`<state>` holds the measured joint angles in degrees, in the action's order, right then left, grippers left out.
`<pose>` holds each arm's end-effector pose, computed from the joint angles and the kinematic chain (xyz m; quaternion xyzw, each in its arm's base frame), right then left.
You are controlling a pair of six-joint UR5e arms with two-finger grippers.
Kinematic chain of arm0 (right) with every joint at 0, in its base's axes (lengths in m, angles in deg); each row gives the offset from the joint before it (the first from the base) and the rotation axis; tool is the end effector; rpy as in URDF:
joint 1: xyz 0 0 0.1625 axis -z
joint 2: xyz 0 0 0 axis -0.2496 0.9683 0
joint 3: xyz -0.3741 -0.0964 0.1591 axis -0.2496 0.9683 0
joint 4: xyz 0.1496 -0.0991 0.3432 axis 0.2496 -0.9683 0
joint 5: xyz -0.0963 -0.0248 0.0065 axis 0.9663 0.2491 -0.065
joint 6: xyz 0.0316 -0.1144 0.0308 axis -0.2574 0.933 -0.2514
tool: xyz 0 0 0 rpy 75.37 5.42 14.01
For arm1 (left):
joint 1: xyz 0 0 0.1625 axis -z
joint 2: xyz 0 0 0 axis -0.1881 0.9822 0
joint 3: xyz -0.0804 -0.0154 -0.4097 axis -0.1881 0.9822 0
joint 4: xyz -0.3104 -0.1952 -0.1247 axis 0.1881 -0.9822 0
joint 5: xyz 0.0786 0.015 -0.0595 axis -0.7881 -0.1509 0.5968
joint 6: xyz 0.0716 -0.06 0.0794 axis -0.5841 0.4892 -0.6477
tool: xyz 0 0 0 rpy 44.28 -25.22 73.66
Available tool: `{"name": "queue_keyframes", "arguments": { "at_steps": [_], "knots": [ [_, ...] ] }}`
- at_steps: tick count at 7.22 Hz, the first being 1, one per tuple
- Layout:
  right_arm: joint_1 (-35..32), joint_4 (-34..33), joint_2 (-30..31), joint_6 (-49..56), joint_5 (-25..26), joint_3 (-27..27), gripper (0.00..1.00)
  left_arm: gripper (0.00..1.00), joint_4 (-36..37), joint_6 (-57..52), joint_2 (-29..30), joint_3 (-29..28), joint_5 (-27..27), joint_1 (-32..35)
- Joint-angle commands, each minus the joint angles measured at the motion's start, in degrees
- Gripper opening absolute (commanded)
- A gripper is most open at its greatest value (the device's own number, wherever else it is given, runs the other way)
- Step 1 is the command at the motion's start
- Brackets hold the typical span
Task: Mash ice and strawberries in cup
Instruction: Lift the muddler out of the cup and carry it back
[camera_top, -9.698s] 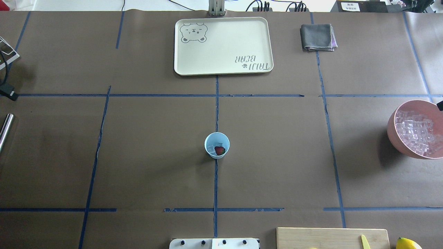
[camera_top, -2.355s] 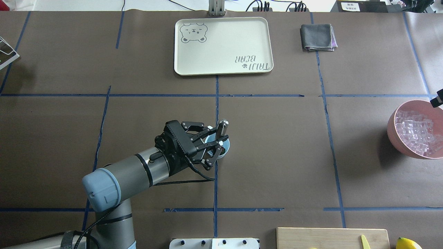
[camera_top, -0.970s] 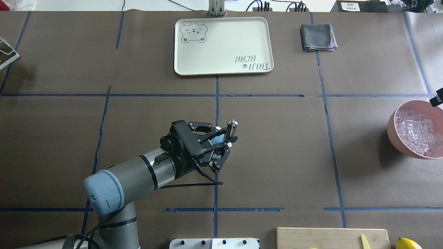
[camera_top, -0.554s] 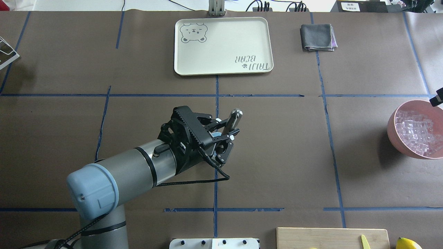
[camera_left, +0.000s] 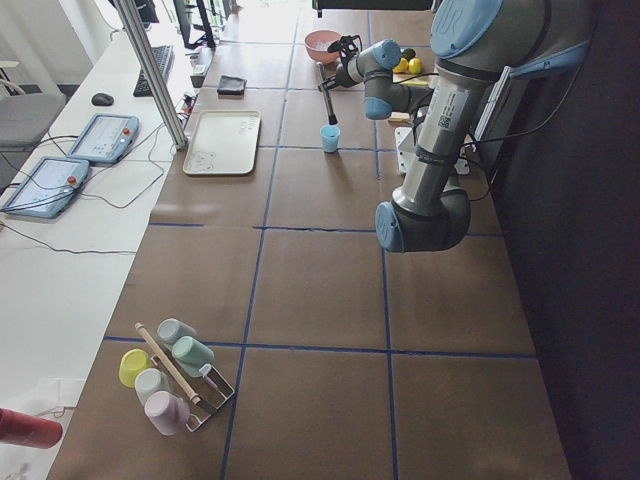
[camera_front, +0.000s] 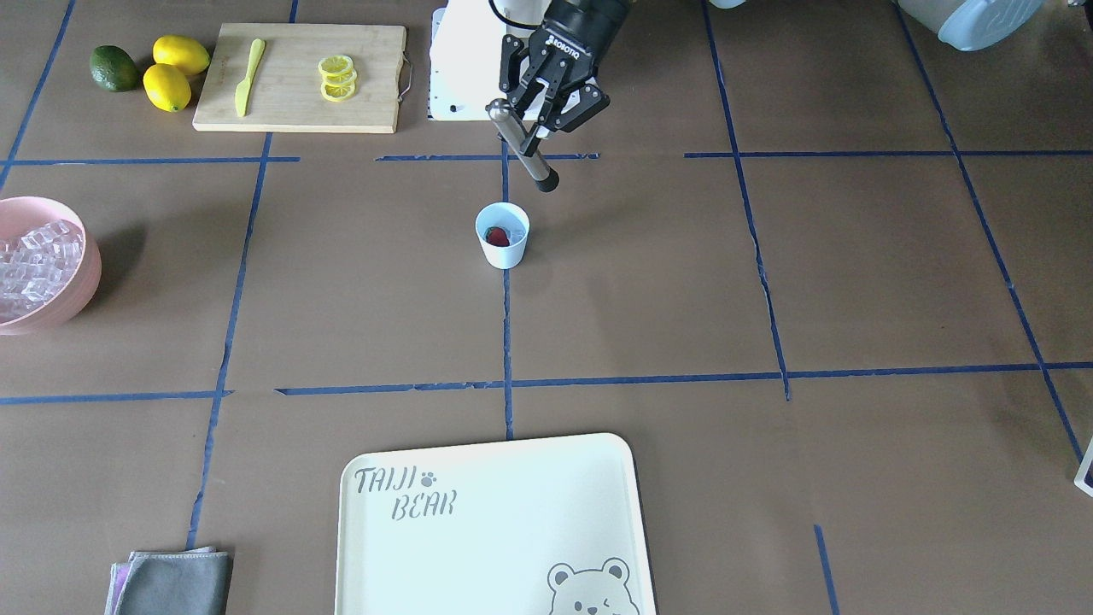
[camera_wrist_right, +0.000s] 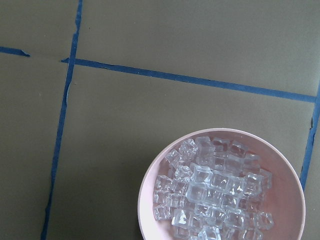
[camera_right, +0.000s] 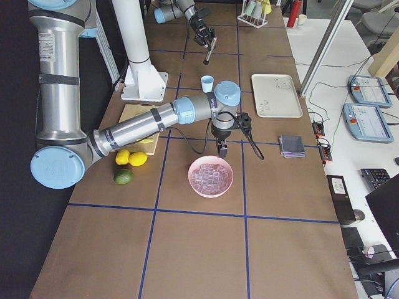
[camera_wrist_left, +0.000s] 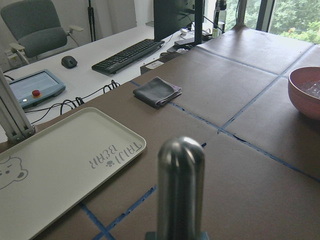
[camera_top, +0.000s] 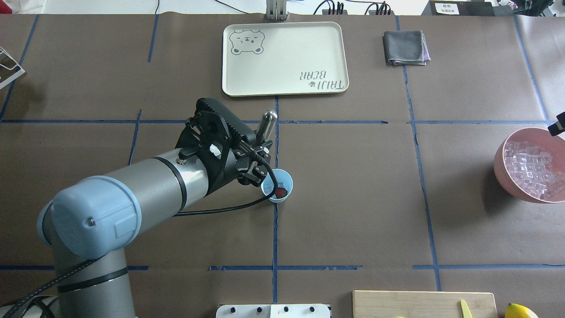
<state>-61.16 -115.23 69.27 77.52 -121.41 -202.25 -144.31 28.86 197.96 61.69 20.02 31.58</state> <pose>-0.0652 -0.4357 0.4926 0.0254 -0.4030 -0.0768 0.9116 0.4276 -0.3411 0.1342 0.4842 0.4326 0.1467 0.7463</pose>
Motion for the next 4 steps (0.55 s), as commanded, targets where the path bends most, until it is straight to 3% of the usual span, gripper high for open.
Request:
{"name": "queue_keyframes", "arguments": {
  "at_steps": [1, 2, 4],
  "knots": [
    [-0.1, 0.1, 0.4, 0.0, 0.0, -0.1, 1.0, 0.0, 12.2, 4.1, -1.9, 1.8, 1.7, 4.1],
    [-0.1, 0.1, 0.5, 0.0, 0.0, -0.1, 1.0, 0.0, 14.0, 8.2, -5.7, 1.8, 7.8, 7.8],
    [-0.1, 0.1, 0.6, 0.0, 0.0, -0.1, 1.0, 0.0, 21.9, 9.8, -11.1, 2.2, 28.1, 19.8]
  ]
}}
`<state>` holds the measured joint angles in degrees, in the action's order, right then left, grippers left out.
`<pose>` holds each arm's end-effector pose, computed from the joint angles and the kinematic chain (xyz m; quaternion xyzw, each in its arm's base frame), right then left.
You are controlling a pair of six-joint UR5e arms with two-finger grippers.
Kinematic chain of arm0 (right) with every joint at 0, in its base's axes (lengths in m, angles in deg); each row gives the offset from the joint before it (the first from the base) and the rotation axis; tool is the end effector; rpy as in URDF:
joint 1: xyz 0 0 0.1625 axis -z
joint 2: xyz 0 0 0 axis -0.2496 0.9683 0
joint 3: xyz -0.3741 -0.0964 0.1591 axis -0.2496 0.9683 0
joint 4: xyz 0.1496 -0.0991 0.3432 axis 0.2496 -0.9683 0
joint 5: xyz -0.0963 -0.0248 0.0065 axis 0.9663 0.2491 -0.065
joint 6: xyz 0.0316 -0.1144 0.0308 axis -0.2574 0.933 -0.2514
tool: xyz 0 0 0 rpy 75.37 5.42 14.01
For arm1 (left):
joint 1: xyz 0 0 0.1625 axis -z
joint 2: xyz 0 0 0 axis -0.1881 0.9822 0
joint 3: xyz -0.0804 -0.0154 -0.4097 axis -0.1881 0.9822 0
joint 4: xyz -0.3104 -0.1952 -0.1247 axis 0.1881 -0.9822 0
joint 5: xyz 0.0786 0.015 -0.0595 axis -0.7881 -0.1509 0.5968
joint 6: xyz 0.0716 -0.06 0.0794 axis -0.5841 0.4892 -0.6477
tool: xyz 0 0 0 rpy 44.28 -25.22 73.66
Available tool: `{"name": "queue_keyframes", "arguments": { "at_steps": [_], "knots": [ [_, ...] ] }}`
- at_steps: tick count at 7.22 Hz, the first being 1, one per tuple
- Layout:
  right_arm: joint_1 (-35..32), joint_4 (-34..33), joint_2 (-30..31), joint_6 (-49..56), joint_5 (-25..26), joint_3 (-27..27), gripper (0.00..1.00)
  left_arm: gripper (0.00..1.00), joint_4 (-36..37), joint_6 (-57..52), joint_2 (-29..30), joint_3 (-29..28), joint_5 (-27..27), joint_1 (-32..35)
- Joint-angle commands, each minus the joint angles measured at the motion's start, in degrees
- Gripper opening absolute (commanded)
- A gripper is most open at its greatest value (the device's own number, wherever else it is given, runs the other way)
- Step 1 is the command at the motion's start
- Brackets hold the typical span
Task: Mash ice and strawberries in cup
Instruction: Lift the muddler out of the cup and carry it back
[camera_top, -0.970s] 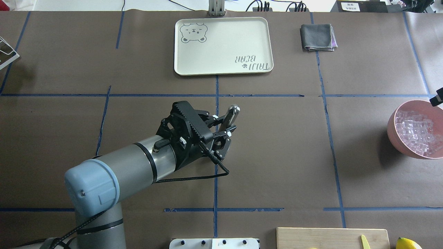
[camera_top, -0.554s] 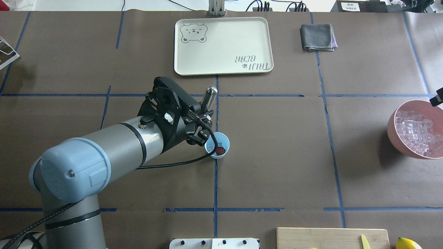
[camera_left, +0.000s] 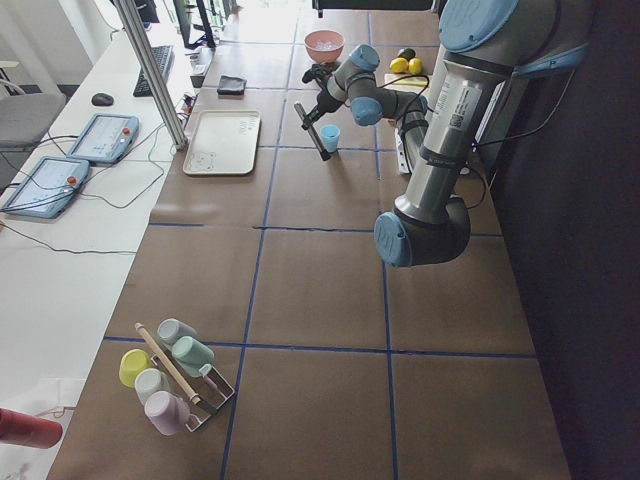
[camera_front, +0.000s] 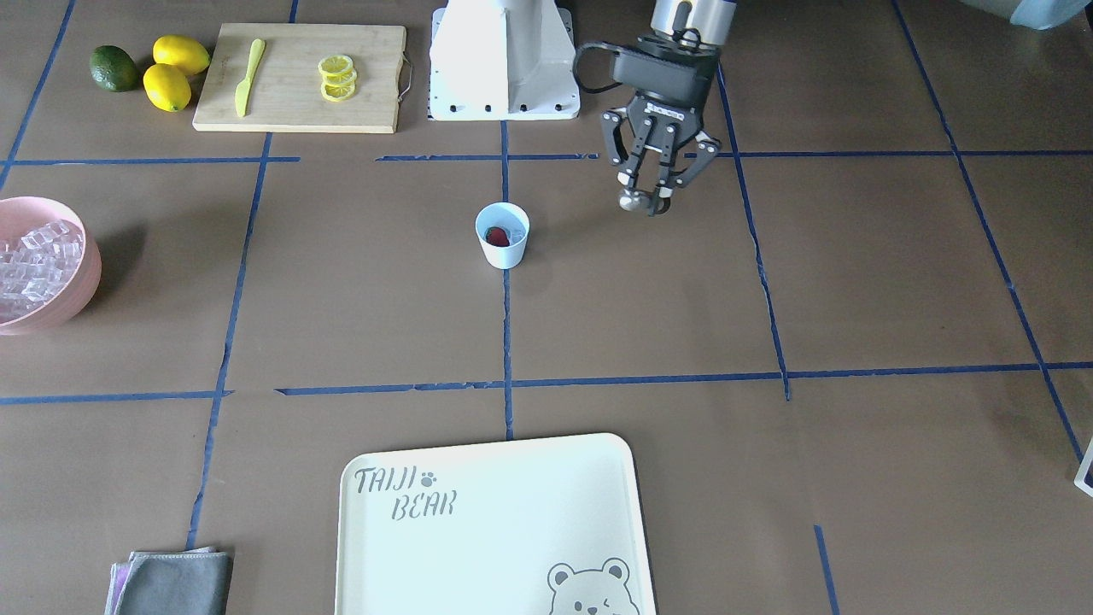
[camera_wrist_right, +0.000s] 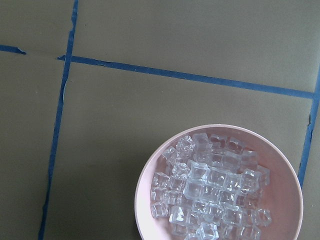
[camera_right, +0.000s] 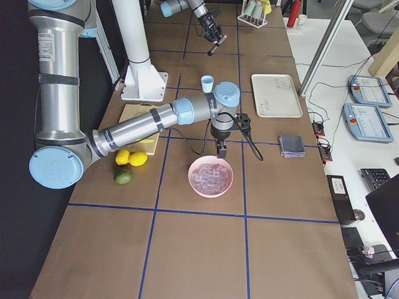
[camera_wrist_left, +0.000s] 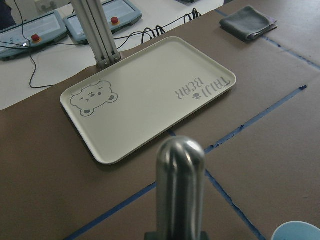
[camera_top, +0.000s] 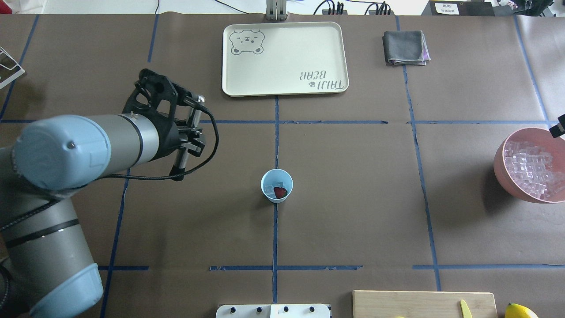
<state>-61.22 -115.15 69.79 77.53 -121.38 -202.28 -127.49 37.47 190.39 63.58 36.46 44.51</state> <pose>-0.0640 -0.4329 0.4962 0.0224 -0.4022 -0.0750 0.9122 0.3636 -0.4018 0.2370 0.3162 0.3685 0.1109 0.8671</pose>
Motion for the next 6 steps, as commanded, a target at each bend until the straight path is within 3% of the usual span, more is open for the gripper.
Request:
{"name": "queue_keyframes", "arguments": {
  "at_steps": [1, 2, 4, 6],
  "knots": [
    [0.0, 0.0, 0.2, 0.0, 0.0, -0.1, 1.0, 0.0, 7.6, 1.2, -6.5, 0.2, 17.2, 11.0],
    [0.0, 0.0, 0.3, 0.0, 0.0, -0.2, 1.0, 0.0, 10.5, 1.2, -10.6, 0.0, 21.8, 13.9],
    [-0.1, 0.0, 0.3, 0.0, 0.1, -0.4, 1.0, 0.02, 12.9, 0.7, -16.0, -1.3, 25.5, 17.2],
    [-0.1, 0.0, 0.4, -0.1, 0.1, -0.4, 1.0, 0.03, 12.3, 0.2, -16.1, -10.7, 28.2, 20.9]
  ]
}}
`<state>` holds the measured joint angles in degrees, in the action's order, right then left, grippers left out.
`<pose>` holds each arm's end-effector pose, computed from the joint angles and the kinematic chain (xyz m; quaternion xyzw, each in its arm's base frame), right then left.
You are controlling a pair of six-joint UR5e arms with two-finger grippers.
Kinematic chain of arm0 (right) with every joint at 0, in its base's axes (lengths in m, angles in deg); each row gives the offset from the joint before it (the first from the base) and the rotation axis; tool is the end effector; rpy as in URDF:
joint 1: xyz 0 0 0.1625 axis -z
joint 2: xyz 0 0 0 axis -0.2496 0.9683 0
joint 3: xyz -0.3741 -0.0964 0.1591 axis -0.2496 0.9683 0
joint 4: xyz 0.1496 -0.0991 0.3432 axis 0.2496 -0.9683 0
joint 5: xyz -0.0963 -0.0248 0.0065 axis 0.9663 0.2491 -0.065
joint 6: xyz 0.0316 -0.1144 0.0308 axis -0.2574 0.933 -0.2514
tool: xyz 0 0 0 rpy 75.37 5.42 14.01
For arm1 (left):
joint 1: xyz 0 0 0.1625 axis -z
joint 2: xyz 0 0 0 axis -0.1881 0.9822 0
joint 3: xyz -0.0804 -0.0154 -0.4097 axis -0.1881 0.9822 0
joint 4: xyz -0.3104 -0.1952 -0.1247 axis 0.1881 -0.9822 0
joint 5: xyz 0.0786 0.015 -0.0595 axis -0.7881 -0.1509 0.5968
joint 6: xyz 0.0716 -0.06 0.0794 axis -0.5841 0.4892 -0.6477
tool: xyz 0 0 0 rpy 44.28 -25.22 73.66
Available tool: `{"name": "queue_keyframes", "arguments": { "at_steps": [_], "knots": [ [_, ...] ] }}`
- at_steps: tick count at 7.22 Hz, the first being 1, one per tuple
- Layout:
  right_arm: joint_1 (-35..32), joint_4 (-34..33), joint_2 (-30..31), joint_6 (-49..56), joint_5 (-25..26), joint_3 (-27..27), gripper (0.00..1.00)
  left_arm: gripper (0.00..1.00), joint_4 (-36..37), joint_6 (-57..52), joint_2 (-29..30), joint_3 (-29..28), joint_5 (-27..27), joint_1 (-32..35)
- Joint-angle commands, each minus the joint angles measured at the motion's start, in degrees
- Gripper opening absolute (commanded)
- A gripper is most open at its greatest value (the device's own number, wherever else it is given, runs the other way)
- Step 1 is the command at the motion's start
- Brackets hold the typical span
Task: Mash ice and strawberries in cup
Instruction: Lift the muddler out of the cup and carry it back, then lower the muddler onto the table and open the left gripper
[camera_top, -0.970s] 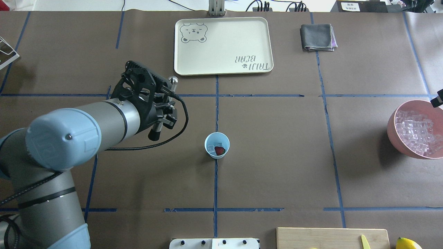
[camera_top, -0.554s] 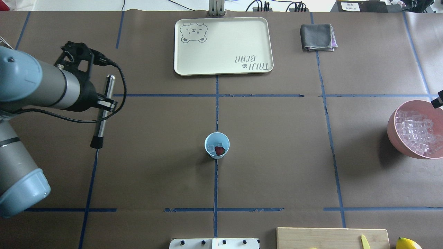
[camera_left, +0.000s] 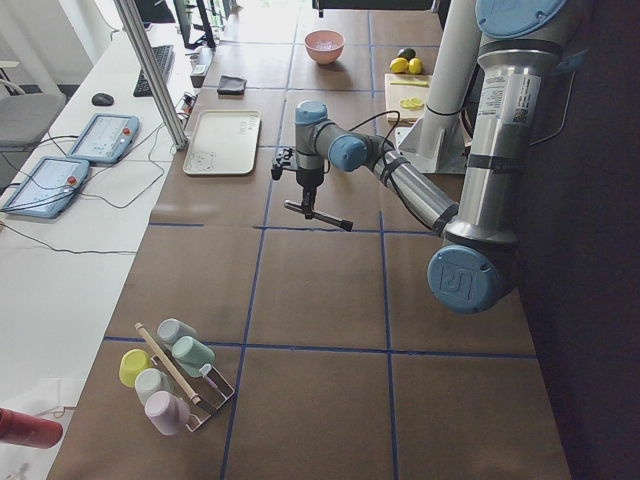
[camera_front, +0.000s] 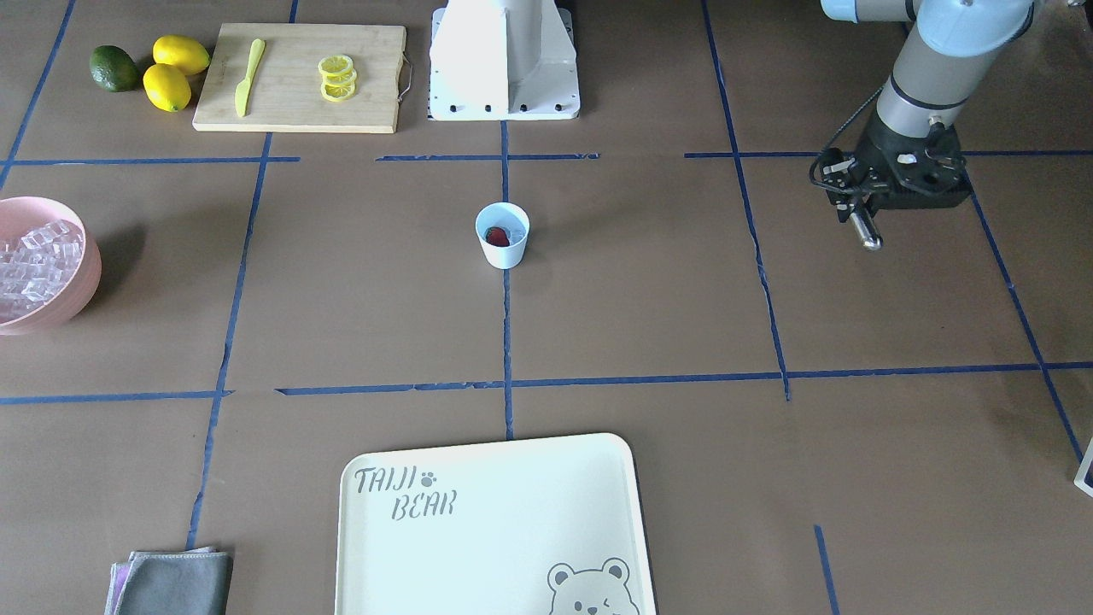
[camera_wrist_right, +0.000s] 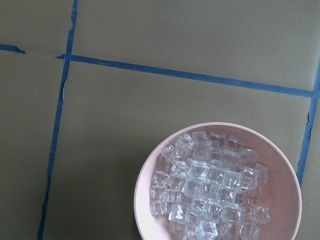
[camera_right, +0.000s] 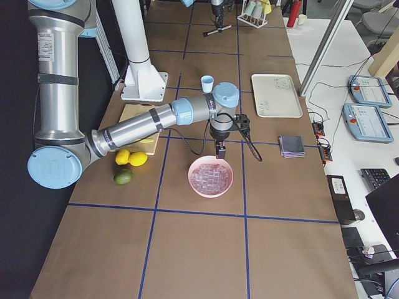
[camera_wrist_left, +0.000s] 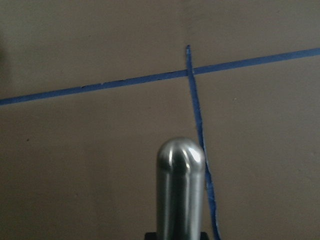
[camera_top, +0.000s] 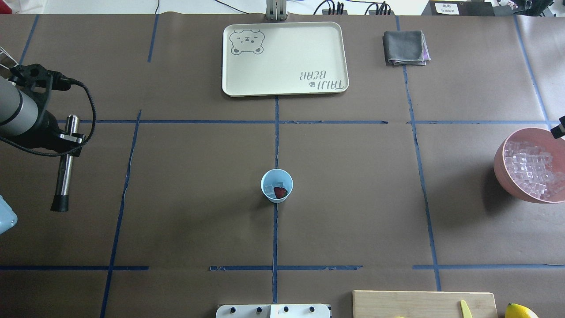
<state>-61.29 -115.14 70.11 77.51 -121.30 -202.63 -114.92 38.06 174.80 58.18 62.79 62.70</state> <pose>-0.0628 -0.4307 0.4959 0.0231 -0.4016 -0.0744 0.9125 0.2383 -0.4306 0.4386 0.0122 0.3053 0.0128 0.9521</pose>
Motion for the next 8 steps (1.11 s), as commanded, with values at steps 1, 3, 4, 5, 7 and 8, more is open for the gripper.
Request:
{"name": "queue_keyframes", "arguments": {
  "at_steps": [1, 3, 4, 5, 7, 8],
  "knots": [
    [0.0, 0.0, 0.1, -0.1, 0.0, 0.1, 1.0, 0.02, -0.6, -6.1, -0.1, -11.2, 6.0, 6.3],
    [0.0, 0.0, 0.0, -0.1, 0.0, -0.3, 1.0, 0.01, -0.7, -19.9, 1.4, -21.3, 11.5, 11.7],
    [0.0, 0.0, 0.0, -0.1, 0.0, -0.3, 1.0, 0.01, -0.5, -24.6, 2.1, -25.5, 14.1, 13.2],
    [0.0, 0.0, 0.1, -0.1, 0.1, -0.3, 1.0, 0.0, -0.4, -25.0, 4.1, -29.0, 17.2, 13.4],
    [0.0, 0.0, 0.0, -0.1, 0.1, -0.3, 1.0, 0.0, -0.7, -24.8, 5.4, -33.7, 18.3, 13.4],
    [0.0, 0.0, 0.0, -0.1, 0.1, -0.3, 1.0, 0.0, -0.8, -25.0, 6.5, -35.5, 18.3, 13.4]
  ]
}}
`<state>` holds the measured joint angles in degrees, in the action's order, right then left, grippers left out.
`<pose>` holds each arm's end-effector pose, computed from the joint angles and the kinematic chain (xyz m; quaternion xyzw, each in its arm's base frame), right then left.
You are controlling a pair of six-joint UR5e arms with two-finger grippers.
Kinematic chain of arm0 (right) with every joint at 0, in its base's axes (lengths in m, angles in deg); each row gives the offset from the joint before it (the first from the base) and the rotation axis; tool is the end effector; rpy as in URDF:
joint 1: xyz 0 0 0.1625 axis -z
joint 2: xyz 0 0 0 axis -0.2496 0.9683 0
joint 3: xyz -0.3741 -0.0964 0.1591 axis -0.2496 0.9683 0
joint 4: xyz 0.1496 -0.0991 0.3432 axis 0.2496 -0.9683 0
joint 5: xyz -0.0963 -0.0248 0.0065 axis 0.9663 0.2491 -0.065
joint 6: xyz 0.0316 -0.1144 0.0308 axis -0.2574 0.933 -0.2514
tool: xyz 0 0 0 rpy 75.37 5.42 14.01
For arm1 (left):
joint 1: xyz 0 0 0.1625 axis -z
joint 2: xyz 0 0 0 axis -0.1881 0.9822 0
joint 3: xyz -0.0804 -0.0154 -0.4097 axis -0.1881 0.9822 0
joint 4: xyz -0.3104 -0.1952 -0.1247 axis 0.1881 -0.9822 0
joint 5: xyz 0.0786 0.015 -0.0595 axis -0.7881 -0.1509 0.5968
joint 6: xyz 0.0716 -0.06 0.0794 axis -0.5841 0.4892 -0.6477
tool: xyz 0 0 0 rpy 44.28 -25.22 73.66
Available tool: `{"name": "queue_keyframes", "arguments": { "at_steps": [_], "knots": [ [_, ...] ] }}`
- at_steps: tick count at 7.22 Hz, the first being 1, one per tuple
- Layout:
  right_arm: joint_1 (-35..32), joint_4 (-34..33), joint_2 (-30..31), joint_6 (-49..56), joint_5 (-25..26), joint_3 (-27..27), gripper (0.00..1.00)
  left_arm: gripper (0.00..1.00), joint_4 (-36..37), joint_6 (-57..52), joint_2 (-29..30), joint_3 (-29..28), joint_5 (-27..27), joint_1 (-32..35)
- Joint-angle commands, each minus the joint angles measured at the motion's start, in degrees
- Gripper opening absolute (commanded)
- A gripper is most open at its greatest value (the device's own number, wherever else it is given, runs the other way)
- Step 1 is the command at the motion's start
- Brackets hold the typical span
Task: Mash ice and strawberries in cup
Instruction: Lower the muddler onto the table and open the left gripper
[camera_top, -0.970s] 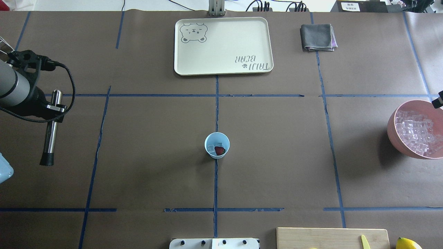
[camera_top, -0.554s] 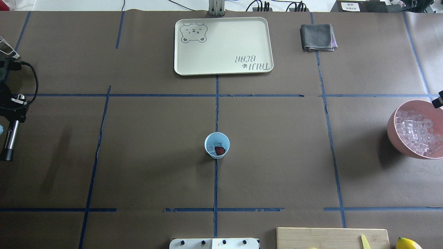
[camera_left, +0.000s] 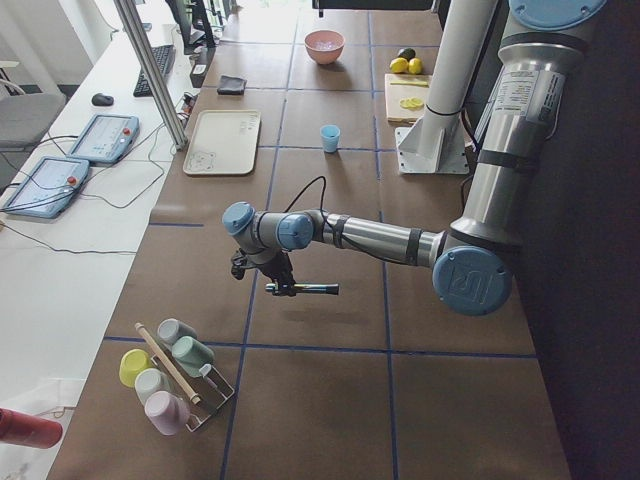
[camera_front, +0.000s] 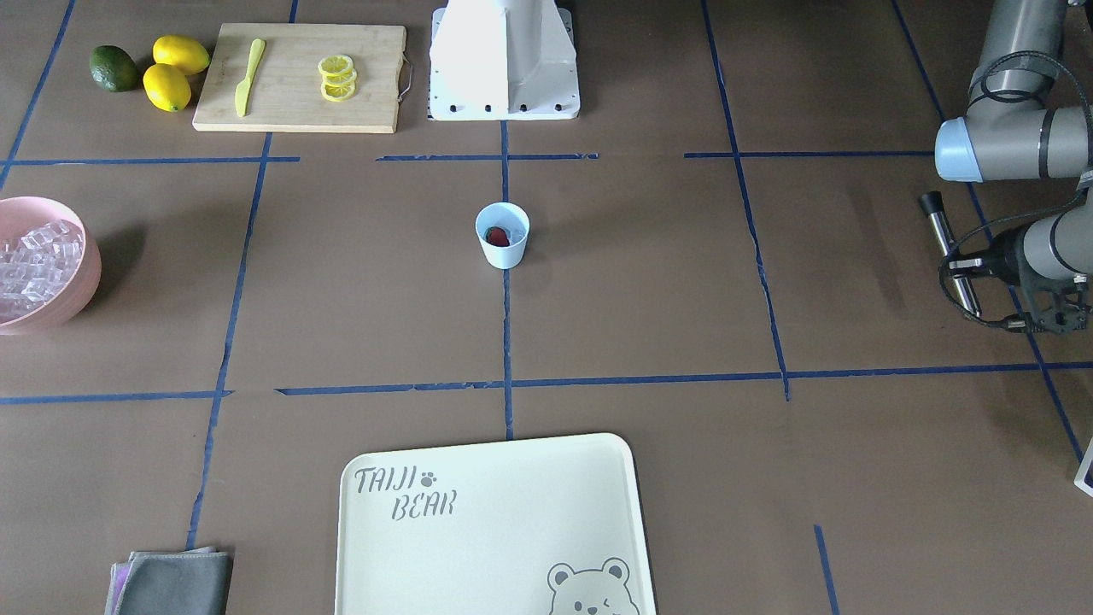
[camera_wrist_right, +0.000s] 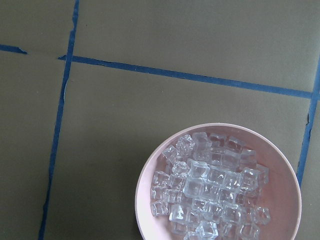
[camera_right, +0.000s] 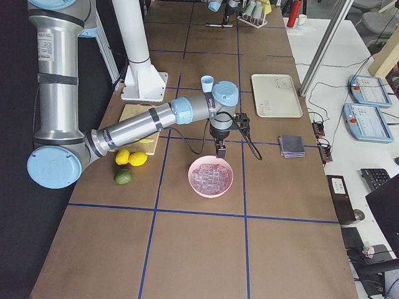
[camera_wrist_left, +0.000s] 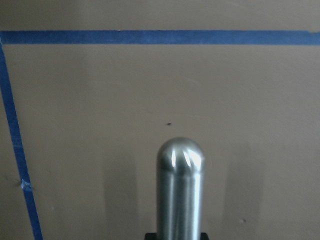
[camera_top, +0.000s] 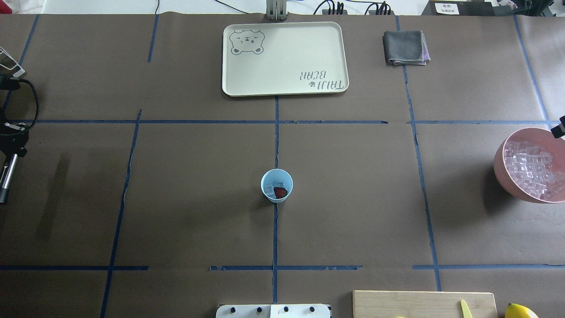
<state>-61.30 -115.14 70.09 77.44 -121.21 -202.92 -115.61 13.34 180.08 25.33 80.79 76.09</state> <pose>-0.0625 -0.4305 0.4936 0.0255 -0.4014 -0.0747 0.9125 0.1833 -0.5107 0.6295 -0.1552 0.3468 0.0485 0.9237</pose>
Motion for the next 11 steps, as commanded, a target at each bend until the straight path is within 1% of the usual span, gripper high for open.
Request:
{"name": "queue_keyframes", "arguments": {
  "at_steps": [1, 3, 5, 7, 8, 10, 11],
  "knots": [
    [0.0, 0.0, 0.0, -0.1, 0.0, 0.0, 1.0, 0.0, -0.3, -0.6, 1.3, -3.1, 0.2, 0.0],
    [0.0, 0.0, 0.0, -0.1, -0.1, 0.0, 1.0, 0.01, -2.1, -0.6, 1.3, -4.3, 0.1, 0.0],
    [0.0, 0.0, 0.0, -0.1, -0.1, 0.0, 1.0, 0.01, -7.5, -0.6, 1.3, -7.6, -0.1, -0.4],
    [0.0, 0.0, -0.1, -0.1, -0.2, 0.0, 1.0, 0.02, -8.1, -0.6, 1.0, -7.8, -0.4, -0.3],
    [0.0, 0.0, 0.0, -0.1, -0.1, -0.4, 1.0, 0.06, -8.1, -0.6, 0.8, -7.8, -0.4, -0.4],
    [0.0, 0.0, 0.0, -0.1, -0.1, -0.4, 1.0, 0.17, -8.0, -0.6, 0.8, -8.0, -0.4, -0.4],
    [0.0, 0.0, 0.0, -0.1, -0.1, -0.4, 1.0, 0.26, -8.0, -0.5, 0.8, -8.0, -0.4, -0.5]
  ]
}}
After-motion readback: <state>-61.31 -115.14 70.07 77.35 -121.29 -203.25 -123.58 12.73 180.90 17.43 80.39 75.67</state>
